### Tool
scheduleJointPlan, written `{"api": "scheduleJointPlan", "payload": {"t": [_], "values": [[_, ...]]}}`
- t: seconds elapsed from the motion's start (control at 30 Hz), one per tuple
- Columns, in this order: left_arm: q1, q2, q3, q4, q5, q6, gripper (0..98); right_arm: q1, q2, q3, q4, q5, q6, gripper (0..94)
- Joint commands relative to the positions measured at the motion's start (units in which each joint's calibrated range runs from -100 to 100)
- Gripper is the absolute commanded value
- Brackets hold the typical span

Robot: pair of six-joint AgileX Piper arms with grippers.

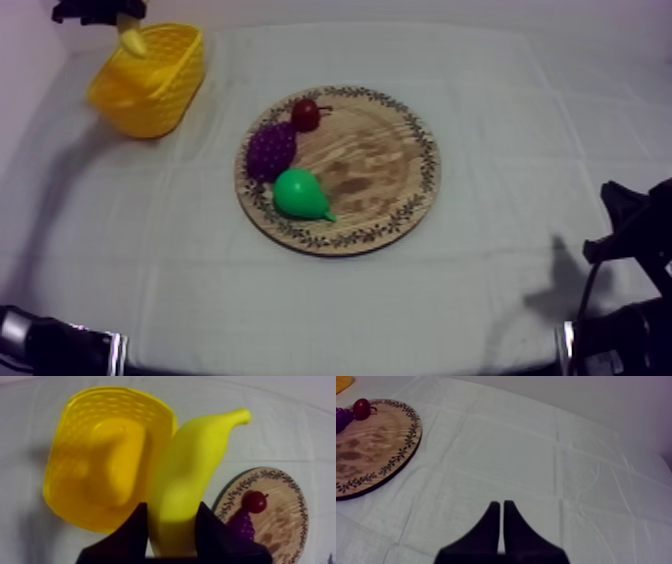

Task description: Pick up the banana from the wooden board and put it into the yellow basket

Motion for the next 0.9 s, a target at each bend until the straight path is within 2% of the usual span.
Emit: {"api": "scheduleJointPlan", "payload": {"t": [0.0,0.33,0.87], "values": [[-1.0,1.8,-0.7,-0.14,0.0,-0.2,28.9,0.0,0.0,0.0,0.0,0.0,0.0,0.4],[-2.5,10.6,-5.3,-0.86,-1.7,-0.7,28.8,-0.1,0.0,0.0,0.0,0.0,0.0,0.4],[-3.5,21.1,-5.8,-1.86,-9.1,-1.4,28.5,-0.1,0.0,0.0,0.0,0.0,0.0,0.4]]}}
